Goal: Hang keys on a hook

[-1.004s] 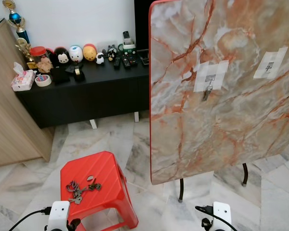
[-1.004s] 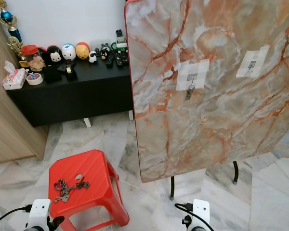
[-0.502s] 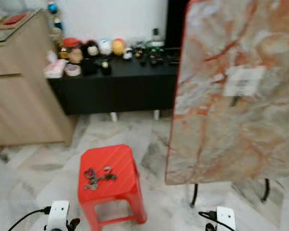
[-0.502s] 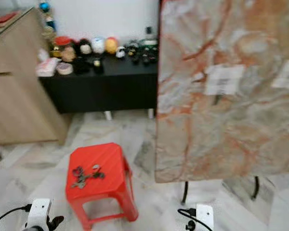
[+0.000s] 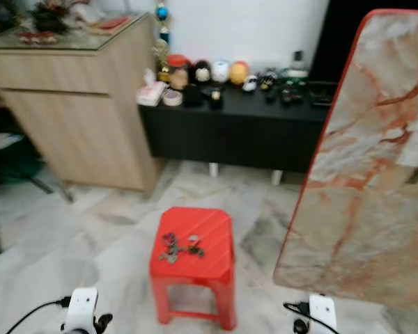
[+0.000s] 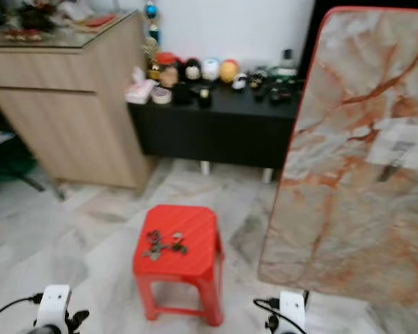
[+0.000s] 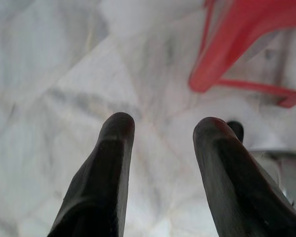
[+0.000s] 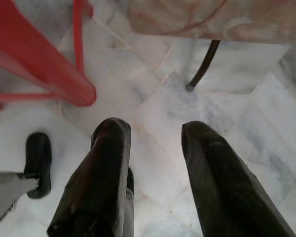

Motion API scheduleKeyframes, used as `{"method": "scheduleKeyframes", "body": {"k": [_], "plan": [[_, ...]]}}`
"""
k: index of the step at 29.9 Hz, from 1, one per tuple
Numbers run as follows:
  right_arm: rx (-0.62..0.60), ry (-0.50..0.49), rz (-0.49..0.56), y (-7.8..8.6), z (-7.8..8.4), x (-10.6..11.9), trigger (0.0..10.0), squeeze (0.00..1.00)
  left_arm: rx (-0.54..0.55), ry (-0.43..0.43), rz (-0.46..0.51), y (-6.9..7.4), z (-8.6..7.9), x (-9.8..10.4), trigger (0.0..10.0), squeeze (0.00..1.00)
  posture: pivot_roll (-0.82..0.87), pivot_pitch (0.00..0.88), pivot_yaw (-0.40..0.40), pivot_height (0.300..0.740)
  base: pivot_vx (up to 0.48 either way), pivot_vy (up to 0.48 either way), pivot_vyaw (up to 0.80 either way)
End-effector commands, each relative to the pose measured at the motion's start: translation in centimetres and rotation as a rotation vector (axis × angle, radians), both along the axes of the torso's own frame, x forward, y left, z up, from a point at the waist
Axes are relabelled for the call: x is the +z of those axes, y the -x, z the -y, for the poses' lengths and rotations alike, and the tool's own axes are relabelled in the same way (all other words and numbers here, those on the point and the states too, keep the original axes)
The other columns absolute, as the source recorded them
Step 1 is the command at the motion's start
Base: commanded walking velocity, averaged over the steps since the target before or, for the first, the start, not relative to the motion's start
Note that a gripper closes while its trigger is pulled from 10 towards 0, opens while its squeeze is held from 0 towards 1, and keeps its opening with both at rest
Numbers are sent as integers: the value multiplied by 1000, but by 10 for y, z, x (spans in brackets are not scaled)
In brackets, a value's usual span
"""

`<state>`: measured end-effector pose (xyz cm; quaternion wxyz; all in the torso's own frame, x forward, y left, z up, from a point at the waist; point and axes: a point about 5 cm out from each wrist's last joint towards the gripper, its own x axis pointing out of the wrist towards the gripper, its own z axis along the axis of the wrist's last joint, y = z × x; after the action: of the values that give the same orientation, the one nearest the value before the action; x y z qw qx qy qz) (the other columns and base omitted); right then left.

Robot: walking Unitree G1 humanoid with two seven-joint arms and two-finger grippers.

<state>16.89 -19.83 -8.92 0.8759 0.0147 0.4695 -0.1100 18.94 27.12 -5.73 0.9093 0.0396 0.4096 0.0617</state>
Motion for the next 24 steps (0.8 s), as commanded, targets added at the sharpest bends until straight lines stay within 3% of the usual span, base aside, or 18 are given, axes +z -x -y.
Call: {"method": "scheduleKeyframes", "body": {"k": [1, 13, 24], "plan": [[6, -20, 14, -5, -5, 2, 10000, 0, -7, -13, -22, 3, -2, -1, 10000, 0, 81, 34, 6, 740, 0, 0, 413], [-10, -39, 37, -10, -6, 4, 10000, 0, 1, -11, -32, 4, -2, -2, 10000, 0, 81, 40, 4, 740, 0, 0, 0], [-8, -46, 49, -14, -7, 5, 10000, 0, -6, -18, -44, 4, -2, -2, 10000, 0, 77, 36, 5, 740, 0, 309, 0]]}}
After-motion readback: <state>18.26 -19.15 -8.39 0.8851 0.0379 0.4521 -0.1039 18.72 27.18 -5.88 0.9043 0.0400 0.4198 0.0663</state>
